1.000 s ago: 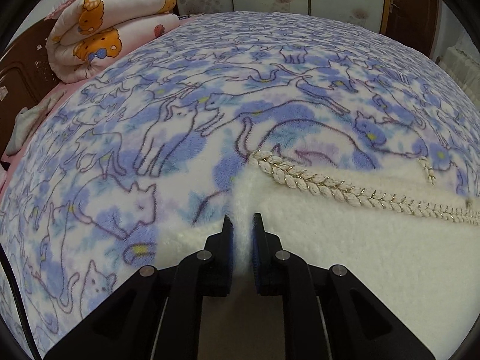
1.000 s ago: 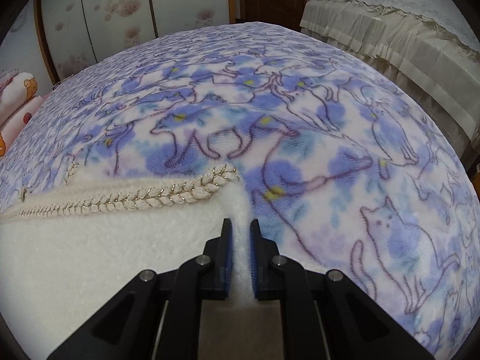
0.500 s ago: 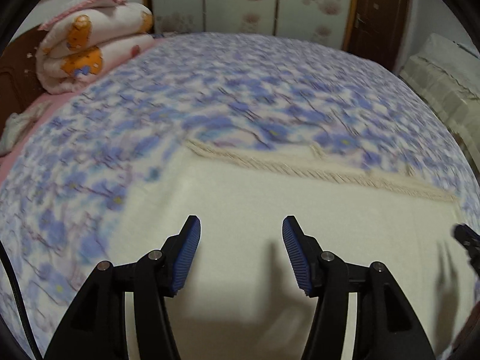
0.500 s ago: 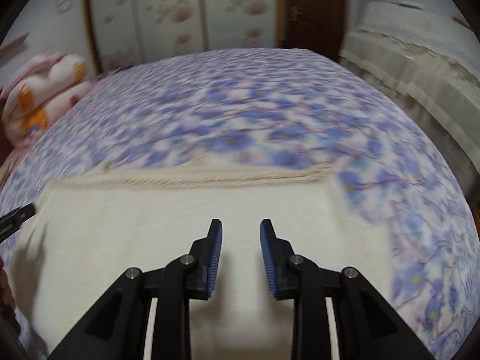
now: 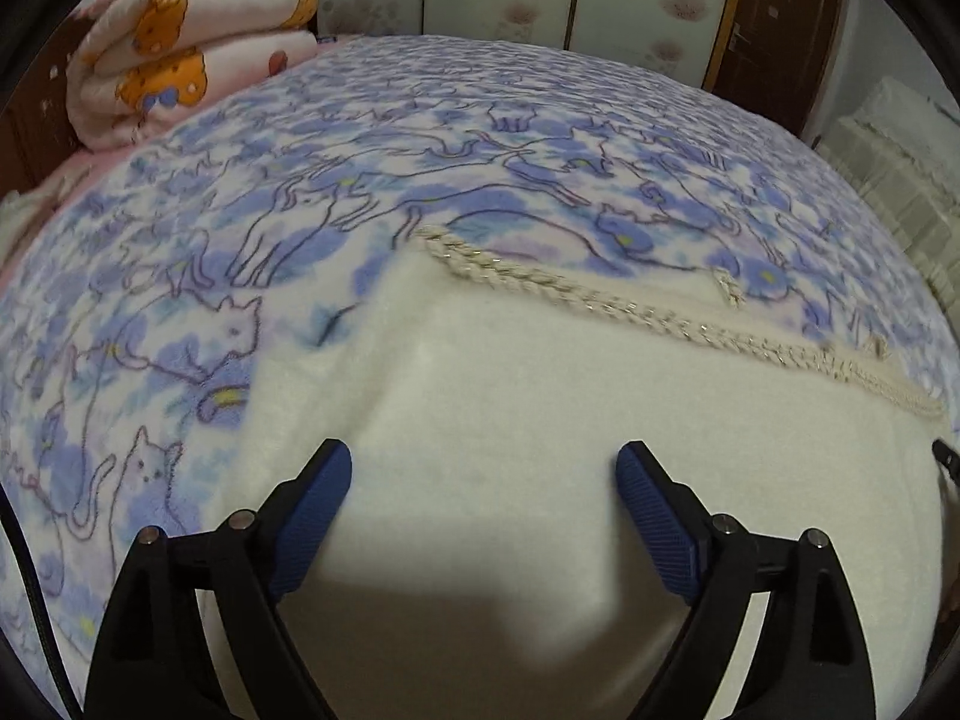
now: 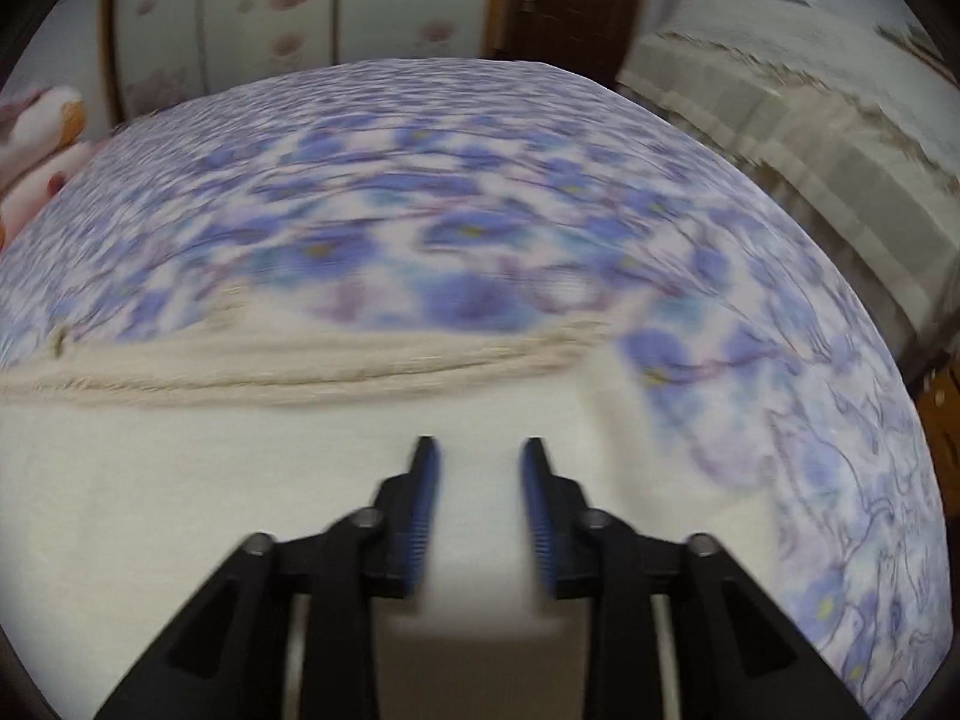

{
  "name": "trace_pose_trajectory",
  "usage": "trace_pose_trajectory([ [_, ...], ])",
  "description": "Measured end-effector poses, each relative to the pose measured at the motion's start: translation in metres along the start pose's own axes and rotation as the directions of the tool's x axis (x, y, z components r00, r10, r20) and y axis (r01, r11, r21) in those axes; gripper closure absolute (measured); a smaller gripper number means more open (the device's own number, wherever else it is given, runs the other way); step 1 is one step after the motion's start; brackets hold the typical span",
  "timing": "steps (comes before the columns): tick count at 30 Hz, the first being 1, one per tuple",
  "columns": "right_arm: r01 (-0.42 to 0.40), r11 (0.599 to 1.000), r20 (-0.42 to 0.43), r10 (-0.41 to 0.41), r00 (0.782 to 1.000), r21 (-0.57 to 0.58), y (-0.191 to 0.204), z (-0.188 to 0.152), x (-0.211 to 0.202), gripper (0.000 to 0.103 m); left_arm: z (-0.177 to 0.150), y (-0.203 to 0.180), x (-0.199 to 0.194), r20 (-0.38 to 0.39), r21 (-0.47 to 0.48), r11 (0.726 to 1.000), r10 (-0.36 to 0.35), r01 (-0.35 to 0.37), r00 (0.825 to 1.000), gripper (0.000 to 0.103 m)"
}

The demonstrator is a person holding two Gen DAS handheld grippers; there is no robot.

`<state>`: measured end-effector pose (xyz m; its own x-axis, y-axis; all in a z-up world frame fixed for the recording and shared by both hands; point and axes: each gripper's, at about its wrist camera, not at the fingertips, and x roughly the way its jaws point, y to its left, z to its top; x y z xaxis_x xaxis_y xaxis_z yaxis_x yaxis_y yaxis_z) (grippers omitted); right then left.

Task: Fold large clothes
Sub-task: 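Move both grippers to the hem end and grasp it, then fold the hem end over toward the collar with both grippers and release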

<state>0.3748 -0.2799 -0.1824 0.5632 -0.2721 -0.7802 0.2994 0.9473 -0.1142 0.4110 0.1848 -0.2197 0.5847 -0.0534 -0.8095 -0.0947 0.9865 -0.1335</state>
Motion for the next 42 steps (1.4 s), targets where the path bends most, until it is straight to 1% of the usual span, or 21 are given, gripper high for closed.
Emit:
trace_pose_trajectory([
  [2,-0.053,0.998,-0.013,0.054,0.998,0.034,-0.023,-0.002,0.001,0.087,0.000,0.003,-0.001,-0.007,0.007,1.000,-0.019,0.019,1.000,0.013],
  [4,-0.068,0.997,-0.023,0.069,0.997,0.025,-0.026,-0.004,-0.005,0.088,0.000,-0.002,-0.004,-0.011,0.033,0.999,0.024,-0.024,1.000,0.014],
  [5,-0.052,0.999,-0.022,0.052,0.998,0.013,-0.023,-0.005,-0.014,0.087,-0.001,-0.008,-0.009,-0.016,0.036,0.998,0.058,-0.057,0.998,0.014],
  [7,-0.055,0.998,-0.010,0.055,0.998,0.003,-0.013,-0.012,-0.037,0.084,-0.005,-0.017,-0.024,-0.030,0.018,0.999,0.043,-0.042,0.999,0.014],
  [8,-0.097,0.995,0.001,0.097,0.995,0.001,-0.007,-0.018,-0.052,0.084,-0.010,-0.022,-0.036,-0.027,0.002,1.000,0.013,-0.013,1.000,0.014],
  [9,-0.154,0.988,0.015,0.154,0.988,-0.008,0.002,-0.026,-0.071,0.084,-0.016,-0.026,-0.048,-0.017,-0.012,1.000,-0.013,0.013,1.000,0.014],
  [12,-0.261,0.964,0.021,0.263,0.965,-0.047,0.037,-0.052,-0.110,0.084,-0.045,-0.047,-0.080,0.003,-0.034,0.997,-0.076,0.076,0.997,0.014],
  [15,-0.384,0.922,-0.019,0.383,0.923,-0.053,0.073,-0.092,-0.135,0.084,-0.086,-0.069,-0.101,0.006,-0.075,0.991,-0.113,0.114,0.994,0.014],
  [17,-0.421,0.905,-0.046,0.419,0.907,-0.053,0.090,-0.112,-0.141,0.084,-0.108,-0.078,-0.108,0.014,-0.095,0.989,-0.112,0.113,0.994,0.014],
  [18,-0.427,0.901,-0.053,0.424,0.904,-0.074,0.099,-0.124,-0.144,0.084,-0.117,-0.080,-0.109,0.011,-0.101,0.989,-0.108,0.108,0.994,0.014],
  [19,-0.411,0.906,-0.055,0.408,0.912,-0.100,0.104,-0.132,-0.144,0.084,-0.125,-0.082,-0.108,0.007,-0.096,0.991,-0.097,0.097,0.995,0.014],
  [20,-0.386,0.914,-0.049,0.383,0.922,-0.122,0.106,-0.140,-0.144,0.084,-0.132,-0.083,-0.106,-0.002,-0.078,0.995,-0.064,0.063,0.998,0.014],
  [22,-0.363,0.924,-0.024,0.363,0.932,-0.122,0.094,-0.151,-0.148,0.084,-0.145,-0.077,-0.103,-0.019,-0.043,0.999,0.015,-0.016,1.000,0.014],
  [24,-0.345,0.931,-0.016,0.346,0.938,-0.114,0.070,-0.155,-0.147,0.084,-0.152,-0.063,-0.107,-0.007,-0.037,0.999,0.008,-0.009,1.000,0.013],
  [27,-0.182,0.974,-0.002,0.184,0.983,-0.136,0.028,-0.162,-0.139,0.084,-0.155,-0.038,-0.111,-0.012,-0.033,0.998,0.055,-0.055,0.998,0.013],
  [28,-0.159,0.979,-0.005,0.160,0.987,-0.128,0.012,-0.164,-0.133,0.084,-0.155,-0.028,-0.111,-0.013,-0.040,0.997,0.072,-0.073,0.997,0.013],
  [30,-0.118,0.987,-0.006,0.119,0.993,-0.112,-0.020,-0.167,-0.126,0.084,-0.156,-0.009,-0.111,-0.029,-0.066,0.993,0.095,-0.097,0.995,0.013],
  [32,-0.094,0.990,-0.009,0.094,0.996,-0.102,-0.040,-0.168,-0.125,0.084,-0.158,0.012,-0.107,-0.061,-0.117,0.985,0.117,-0.124,0.991,0.009],
  [36,-0.086,0.993,-0.029,0.084,0.996,-0.075,-0.051,-0.169,-0.127,0.084,-0.164,0.042,-0.104,-0.099,-0.243,0.969,0.027,-0.050,0.995,0.008],
  [39,-0.058,0.997,-0.043,0.056,0.997,-0.054,-0.047,-0.167,-0.128,0.084,-0.164,0.044,-0.108,-0.106,-0.249,0.967,0.036,-0.061,0.994,0.008],
  [42,-0.062,0.998,-0.067,0.061,0.996,-0.017,-0.046,-0.164,-0.131,0.084,-0.165,0.041,-0.118,-0.117,-0.227,0.970,0.066,-0.091,0.991,0.008],
])
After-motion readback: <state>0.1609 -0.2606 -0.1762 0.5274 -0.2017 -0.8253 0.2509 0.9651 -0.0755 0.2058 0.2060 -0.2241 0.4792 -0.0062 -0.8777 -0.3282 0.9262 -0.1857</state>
